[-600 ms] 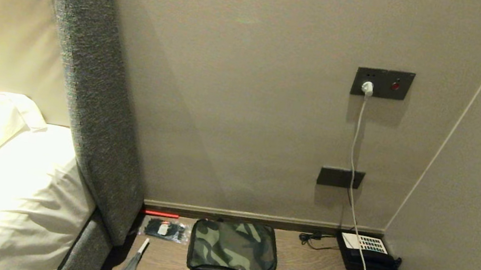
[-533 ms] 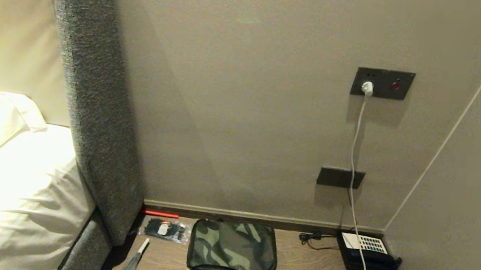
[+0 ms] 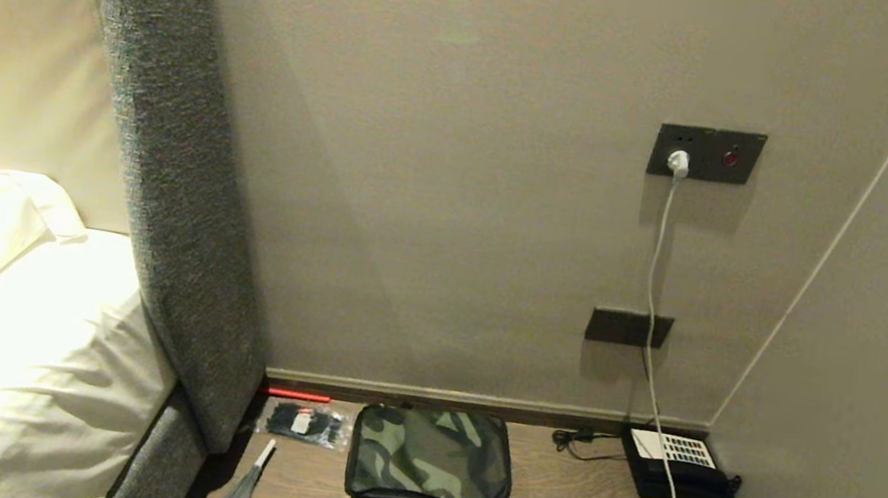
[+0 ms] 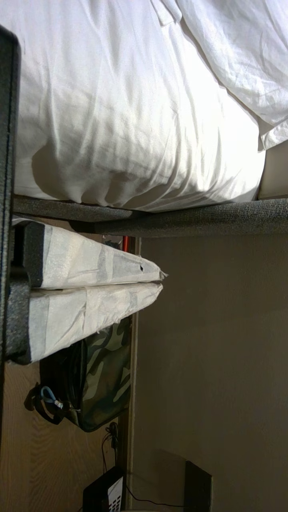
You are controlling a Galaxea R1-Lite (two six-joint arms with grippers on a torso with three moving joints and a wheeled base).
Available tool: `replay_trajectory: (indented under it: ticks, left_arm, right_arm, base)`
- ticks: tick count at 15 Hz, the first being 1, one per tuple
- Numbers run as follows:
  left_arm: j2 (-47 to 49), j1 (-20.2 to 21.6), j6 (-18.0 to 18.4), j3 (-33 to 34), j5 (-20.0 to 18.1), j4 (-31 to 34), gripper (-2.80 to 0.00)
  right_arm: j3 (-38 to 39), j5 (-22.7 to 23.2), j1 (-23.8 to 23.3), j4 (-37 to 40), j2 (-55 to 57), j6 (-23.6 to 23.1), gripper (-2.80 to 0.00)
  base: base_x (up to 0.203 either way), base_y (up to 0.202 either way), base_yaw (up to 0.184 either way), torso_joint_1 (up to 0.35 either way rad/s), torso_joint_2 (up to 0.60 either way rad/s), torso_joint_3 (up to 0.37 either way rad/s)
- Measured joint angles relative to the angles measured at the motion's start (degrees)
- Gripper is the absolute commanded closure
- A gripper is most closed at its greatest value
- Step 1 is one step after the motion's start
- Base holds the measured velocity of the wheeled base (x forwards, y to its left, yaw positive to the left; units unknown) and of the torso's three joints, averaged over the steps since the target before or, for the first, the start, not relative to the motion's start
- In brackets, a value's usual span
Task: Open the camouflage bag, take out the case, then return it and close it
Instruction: Open the top of the storage box
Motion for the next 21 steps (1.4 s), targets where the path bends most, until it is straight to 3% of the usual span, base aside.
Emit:
replay_trajectory:
  ticks: [12, 21]
  left_arm:
    - [0.0, 0.0, -0.02, 0.0, 0.01, -0.02, 0.0]
    - [0.0, 0.0, -0.26, 0.0, 0.02, 0.0, 0.0]
  right_arm:
    - [0.0, -0.03, 0.0, -0.02, 0.0, 0.0, 0.0]
    - [0.0, 0.0, 0.0, 0.01, 0.0, 0.01, 0.0]
  base:
    - [0.0, 0.0, 0.0, 0.001, 0.0, -0.002]
    - [0.0, 0.0, 0.0, 0.002, 0.0, -0.181]
